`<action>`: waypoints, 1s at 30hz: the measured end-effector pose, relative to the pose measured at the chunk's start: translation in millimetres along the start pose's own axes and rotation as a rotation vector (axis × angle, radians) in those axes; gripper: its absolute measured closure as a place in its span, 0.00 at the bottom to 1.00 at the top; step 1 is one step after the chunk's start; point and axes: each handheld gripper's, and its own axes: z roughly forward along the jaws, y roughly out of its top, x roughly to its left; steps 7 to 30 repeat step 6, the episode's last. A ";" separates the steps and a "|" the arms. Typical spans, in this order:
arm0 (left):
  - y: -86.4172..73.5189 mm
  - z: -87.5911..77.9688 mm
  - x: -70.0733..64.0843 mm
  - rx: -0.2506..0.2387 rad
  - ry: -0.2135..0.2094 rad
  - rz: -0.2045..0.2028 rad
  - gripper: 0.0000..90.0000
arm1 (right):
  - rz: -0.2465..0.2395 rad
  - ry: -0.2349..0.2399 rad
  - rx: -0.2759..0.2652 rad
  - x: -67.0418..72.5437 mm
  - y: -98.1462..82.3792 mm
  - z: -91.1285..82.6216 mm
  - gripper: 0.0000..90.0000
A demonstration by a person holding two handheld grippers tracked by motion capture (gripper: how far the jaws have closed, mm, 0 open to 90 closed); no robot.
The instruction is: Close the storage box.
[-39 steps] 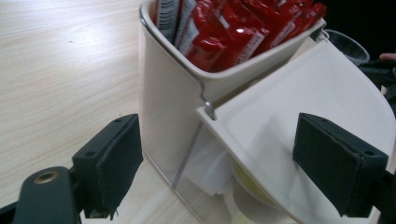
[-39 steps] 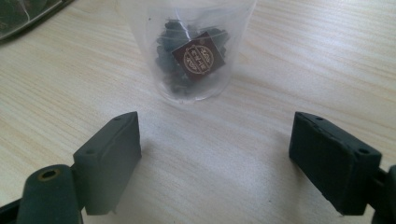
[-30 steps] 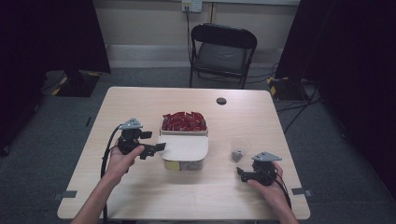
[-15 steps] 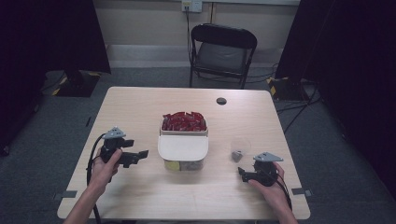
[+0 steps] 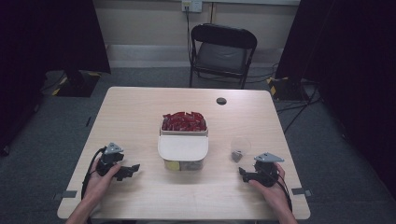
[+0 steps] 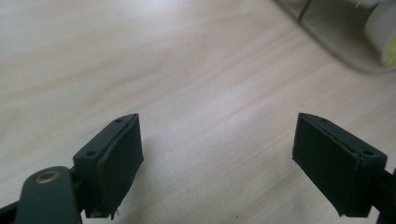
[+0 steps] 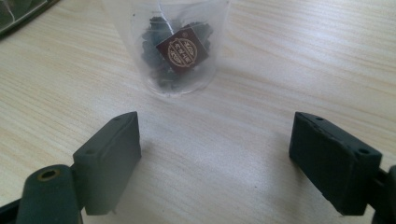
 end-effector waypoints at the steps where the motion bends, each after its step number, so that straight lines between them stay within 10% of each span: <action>1: -2.6 2.3 -1.7 -0.013 0.020 0.015 0.17 | 0.000 0.000 0.000 0.0 0.0 0.0 0.18; 30: -8.1 8.5 -5.6 -0.063 0.059 0.059 0.11 | 0.002 -0.002 0.000 0.0 0.0 0.1 0.17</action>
